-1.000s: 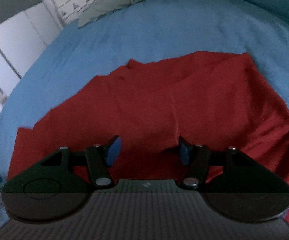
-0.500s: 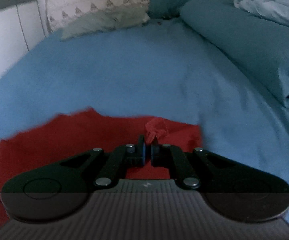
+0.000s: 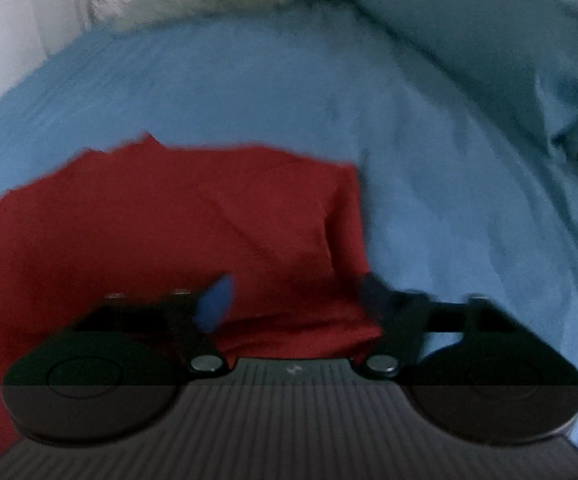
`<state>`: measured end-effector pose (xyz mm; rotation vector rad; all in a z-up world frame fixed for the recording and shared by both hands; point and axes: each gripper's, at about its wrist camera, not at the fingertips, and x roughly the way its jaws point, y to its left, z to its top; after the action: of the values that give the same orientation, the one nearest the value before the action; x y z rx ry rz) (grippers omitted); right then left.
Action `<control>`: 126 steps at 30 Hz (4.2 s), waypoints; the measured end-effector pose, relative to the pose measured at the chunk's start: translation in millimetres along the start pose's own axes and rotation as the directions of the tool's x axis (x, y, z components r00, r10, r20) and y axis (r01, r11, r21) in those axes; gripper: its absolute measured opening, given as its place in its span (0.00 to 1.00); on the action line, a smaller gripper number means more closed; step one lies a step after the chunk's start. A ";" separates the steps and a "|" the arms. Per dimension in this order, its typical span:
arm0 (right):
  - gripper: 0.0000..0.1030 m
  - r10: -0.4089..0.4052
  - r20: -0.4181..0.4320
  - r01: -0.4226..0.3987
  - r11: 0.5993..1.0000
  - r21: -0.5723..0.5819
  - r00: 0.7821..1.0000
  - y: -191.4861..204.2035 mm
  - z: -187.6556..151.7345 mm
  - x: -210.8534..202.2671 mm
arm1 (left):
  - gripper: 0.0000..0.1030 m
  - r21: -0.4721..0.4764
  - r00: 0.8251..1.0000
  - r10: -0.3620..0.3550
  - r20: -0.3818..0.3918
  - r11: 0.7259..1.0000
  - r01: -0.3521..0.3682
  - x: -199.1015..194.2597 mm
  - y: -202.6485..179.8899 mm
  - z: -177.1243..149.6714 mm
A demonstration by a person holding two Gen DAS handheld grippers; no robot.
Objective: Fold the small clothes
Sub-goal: 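Release both grippers and move back above the folded sweater, then grasp the sweater hem with both grippers, then lift the hem with both grippers and fold it toward the collar, then open both grippers and withdraw from the folded sweater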
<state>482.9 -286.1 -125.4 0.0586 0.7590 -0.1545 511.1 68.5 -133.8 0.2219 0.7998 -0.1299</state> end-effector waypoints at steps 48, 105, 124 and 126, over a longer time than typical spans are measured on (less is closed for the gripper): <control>0.79 0.078 -0.329 -0.089 0.996 -0.016 0.941 -69.9 -202.3 -222.0 | 0.54 -0.250 0.963 -0.048 -0.264 0.968 -0.020 -181.3 -32.9 -221.8; 0.20 0.131 -0.136 -0.080 0.941 0.329 0.982 -35.4 102.9 113.2 | 0.05 -0.347 0.992 0.062 -0.108 0.933 -0.096 131.4 30.3 103.3; 0.99 0.177 -0.117 -0.168 0.982 0.082 0.977 -10.0 18.0 53.9 | 0.95 -0.276 0.984 -0.034 -0.175 0.961 -0.015 58.7 -29.6 -0.8; 0.99 0.122 -0.082 -0.121 0.993 0.015 0.989 -18.2 7.8 55.2 | 0.95 -0.215 0.988 -0.014 -0.155 0.976 -0.020 55.8 -36.4 -4.9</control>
<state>524.7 -311.5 -157.7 0.1214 0.8349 -0.0402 539.0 32.7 -182.8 0.0273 0.9622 -0.0220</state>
